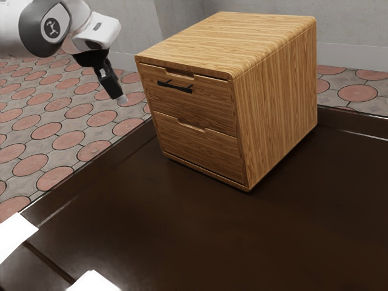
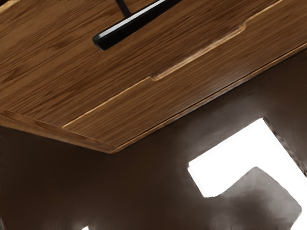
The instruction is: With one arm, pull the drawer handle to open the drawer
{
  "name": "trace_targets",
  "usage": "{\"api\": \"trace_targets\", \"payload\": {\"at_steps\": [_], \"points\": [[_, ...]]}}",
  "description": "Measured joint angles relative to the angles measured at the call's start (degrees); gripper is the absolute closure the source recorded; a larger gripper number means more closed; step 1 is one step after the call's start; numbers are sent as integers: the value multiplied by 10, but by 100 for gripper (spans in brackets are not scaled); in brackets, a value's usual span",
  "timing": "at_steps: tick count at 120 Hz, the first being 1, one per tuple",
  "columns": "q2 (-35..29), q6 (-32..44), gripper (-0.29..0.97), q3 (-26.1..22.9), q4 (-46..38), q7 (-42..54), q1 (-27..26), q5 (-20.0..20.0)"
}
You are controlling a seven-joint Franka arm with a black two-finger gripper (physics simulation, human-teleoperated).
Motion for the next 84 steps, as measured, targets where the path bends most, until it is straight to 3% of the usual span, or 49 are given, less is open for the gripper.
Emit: {"api": "trace_targets", "payload": {"at_steps": [38,84], "points": [[22,72,2,-10,-14,153,-28,-16],[25,92,2,-72,7,257,-32,-2]]}}
